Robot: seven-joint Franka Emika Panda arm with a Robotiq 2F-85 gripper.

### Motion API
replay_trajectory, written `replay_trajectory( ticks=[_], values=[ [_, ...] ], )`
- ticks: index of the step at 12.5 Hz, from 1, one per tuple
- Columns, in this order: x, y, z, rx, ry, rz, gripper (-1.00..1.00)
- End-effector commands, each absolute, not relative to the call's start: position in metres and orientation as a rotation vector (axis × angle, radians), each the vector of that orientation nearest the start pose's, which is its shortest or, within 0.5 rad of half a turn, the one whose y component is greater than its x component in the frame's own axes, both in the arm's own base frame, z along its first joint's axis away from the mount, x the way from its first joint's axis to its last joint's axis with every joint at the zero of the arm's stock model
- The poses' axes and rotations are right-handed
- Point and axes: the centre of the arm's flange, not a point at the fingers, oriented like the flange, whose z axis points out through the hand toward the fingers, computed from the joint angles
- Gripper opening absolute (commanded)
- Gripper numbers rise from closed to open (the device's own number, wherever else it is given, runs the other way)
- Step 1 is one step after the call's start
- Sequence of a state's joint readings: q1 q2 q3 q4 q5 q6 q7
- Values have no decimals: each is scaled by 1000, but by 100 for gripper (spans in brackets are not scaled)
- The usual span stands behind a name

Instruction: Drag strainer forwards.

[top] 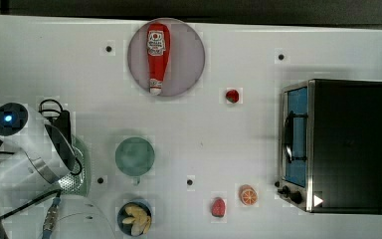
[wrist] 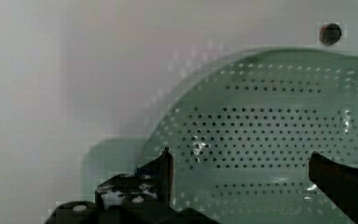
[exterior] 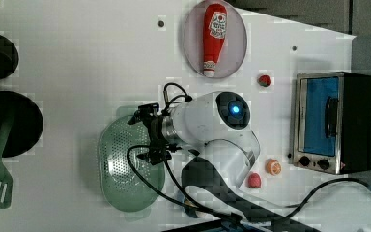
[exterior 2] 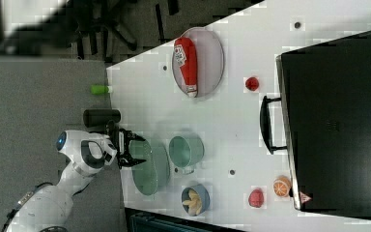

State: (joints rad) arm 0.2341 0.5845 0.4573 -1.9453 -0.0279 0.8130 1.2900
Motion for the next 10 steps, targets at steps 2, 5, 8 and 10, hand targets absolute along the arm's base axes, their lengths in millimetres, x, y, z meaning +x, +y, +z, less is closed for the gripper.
replay_trajectory(
  ticks=[2, 5, 8, 10],
  values=[
    [493, 380, 191, -2304, 2182, 326, 100],
    [505, 389, 194, -2275, 2155, 276, 100],
    [524, 383, 194, -2249, 2169, 222, 100],
    [537, 379, 192, -2226, 2178, 192, 100]
  ],
)
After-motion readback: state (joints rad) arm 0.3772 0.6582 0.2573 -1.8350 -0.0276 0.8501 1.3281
